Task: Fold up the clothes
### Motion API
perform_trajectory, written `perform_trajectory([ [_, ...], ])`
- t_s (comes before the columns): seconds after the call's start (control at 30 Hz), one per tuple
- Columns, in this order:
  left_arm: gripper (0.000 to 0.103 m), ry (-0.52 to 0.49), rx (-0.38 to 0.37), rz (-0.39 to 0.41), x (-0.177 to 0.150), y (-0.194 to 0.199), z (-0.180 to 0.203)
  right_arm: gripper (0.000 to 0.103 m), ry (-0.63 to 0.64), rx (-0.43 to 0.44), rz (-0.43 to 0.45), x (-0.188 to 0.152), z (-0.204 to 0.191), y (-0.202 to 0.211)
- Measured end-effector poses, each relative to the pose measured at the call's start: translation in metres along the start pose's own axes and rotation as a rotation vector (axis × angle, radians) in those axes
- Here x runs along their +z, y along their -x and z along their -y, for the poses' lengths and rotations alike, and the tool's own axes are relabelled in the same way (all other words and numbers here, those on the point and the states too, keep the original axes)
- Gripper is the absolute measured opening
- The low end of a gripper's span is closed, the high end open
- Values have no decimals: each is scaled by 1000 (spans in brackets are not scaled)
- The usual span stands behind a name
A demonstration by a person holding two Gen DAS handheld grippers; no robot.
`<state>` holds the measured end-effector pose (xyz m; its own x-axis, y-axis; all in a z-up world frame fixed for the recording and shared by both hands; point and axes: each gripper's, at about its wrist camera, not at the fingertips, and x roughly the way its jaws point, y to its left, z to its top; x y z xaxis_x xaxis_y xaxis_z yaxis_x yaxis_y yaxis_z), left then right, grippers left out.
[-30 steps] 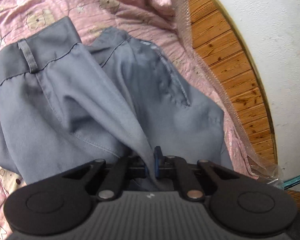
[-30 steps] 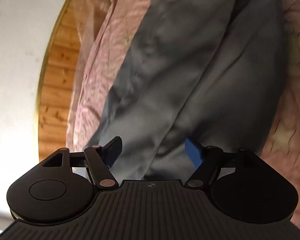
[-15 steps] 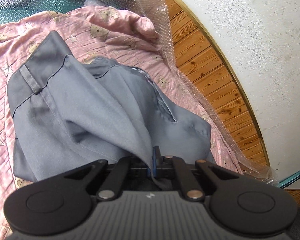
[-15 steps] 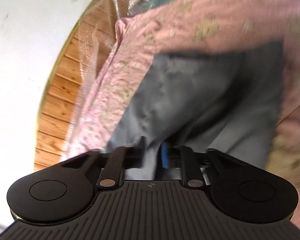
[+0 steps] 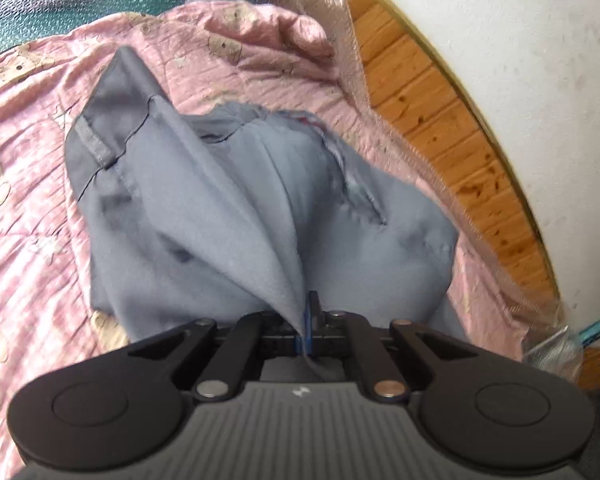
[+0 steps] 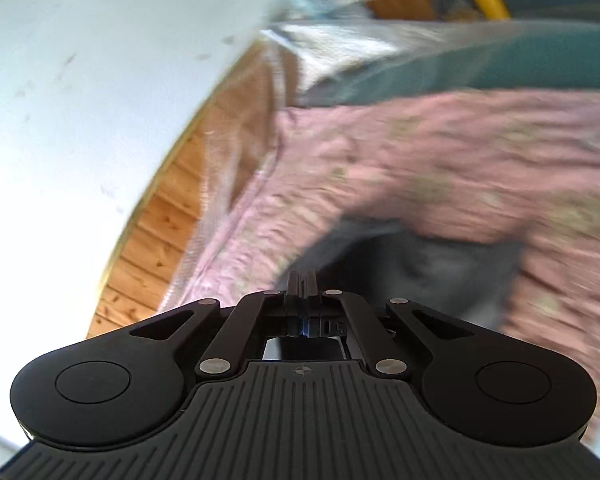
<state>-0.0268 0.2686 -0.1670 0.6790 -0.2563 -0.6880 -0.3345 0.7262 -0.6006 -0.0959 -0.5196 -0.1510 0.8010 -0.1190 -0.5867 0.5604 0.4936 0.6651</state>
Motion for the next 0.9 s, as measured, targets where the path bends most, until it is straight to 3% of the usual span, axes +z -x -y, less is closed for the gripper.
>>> perform_trajectory([
  [0.07, 3, 0, 33, -30, -11, -5, -8, 0, -40, -37, -96, -11, 33, -20],
  [0.17, 5, 49, 55, -2, -14, -9, -13, 15, -162, 52, -155, -25, 58, -39],
  [0.27, 12, 85, 61, 31, -13, -9, -11, 62, -229, 132, -139, -29, 56, -56],
  [0.3, 16, 98, 65, 47, -12, -7, -10, 70, -250, 158, -132, -30, 55, -62],
  [0.4, 25, 133, 50, 90, -11, -2, -8, 70, -284, 139, -146, -30, 51, -92],
  [0.43, 26, 138, 48, 98, -11, -2, -7, 69, -290, 142, -154, -29, 49, -102],
  [0.47, 26, 140, 49, 103, -11, -2, -6, 58, -297, 148, -162, -28, 48, -112],
  [0.5, 25, 137, 54, 107, -10, -3, -5, 17, -289, 155, -168, -27, 45, -119],
  [0.53, 24, 130, 56, 112, -8, -4, -2, 3, -252, 151, -149, -23, 38, -117],
  [0.57, 8, 120, 59, 118, -6, -3, 0, 1, -211, 145, -125, -19, 29, -115],
  [0.6, 2, 108, 66, 124, -4, 0, 4, 0, -166, 156, -97, -13, 18, -106],
  [0.73, 2, 93, 37, 141, -2, 16, 6, 0, -64, 182, 19, -6, -4, -29],
  [0.9, 2, 52, 84, 93, -14, 11, -4, 0, -45, -24, -87, -20, 46, -50],
])
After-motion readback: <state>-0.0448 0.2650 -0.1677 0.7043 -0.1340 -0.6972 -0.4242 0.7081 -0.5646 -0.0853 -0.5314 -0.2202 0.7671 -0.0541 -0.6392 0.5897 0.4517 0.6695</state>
